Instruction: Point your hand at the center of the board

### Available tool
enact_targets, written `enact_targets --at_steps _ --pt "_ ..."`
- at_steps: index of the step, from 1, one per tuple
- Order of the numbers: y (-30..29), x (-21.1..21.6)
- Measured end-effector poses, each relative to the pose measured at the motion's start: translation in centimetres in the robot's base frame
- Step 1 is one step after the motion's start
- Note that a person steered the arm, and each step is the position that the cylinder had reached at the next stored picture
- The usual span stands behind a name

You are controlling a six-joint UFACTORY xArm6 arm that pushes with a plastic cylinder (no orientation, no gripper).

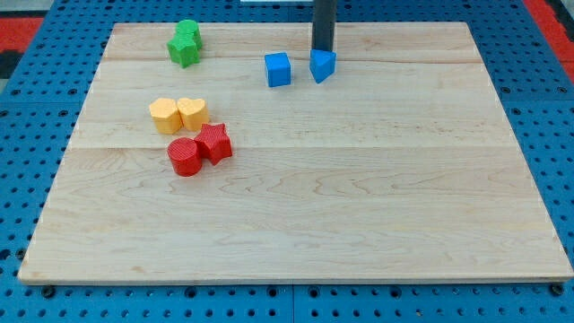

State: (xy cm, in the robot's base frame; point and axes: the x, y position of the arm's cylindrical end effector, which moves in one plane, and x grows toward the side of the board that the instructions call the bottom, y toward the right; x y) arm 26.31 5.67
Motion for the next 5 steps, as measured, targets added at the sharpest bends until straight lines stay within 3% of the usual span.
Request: enact_targets --at_steps 1,3,4,5 --pt "1.5 0.1" --pt "11.2 1.3" --pt "13.9 4.3" --pt "12.6 7.2"
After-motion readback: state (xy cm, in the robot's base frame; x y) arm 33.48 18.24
